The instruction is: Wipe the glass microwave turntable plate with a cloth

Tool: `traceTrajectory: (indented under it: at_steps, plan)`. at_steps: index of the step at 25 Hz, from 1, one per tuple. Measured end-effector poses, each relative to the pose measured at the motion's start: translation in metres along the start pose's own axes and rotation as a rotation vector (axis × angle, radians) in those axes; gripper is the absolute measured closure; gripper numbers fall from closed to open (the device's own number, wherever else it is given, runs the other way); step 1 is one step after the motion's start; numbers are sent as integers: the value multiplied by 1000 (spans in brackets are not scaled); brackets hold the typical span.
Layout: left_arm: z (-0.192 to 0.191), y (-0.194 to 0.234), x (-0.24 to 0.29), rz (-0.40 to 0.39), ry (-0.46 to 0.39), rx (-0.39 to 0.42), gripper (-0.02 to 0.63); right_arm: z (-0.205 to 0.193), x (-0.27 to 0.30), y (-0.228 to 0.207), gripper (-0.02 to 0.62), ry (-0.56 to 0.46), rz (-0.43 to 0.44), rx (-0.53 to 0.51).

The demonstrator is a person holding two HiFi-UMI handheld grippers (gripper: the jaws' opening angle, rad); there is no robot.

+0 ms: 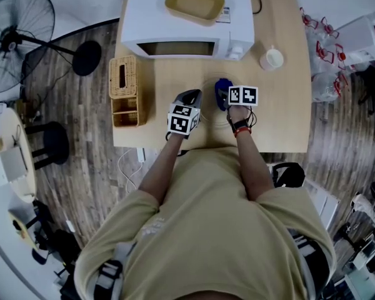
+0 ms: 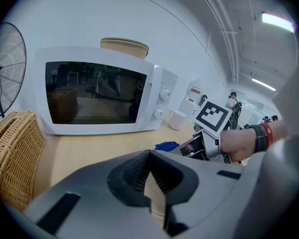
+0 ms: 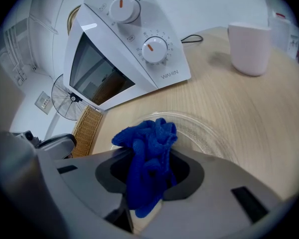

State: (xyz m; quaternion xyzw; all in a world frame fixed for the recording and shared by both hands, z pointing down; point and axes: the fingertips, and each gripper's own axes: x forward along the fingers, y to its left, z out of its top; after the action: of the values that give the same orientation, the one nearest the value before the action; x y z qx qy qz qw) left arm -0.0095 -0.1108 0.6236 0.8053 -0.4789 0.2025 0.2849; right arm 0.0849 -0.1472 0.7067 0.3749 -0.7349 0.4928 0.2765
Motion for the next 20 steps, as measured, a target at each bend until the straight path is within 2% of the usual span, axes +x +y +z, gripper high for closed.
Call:
traceTrajectory:
  at_steps: [20]
  plan:
    - [-4,-8,13,-33,23,24,588,1,-30,-43,451,-43,-91,38]
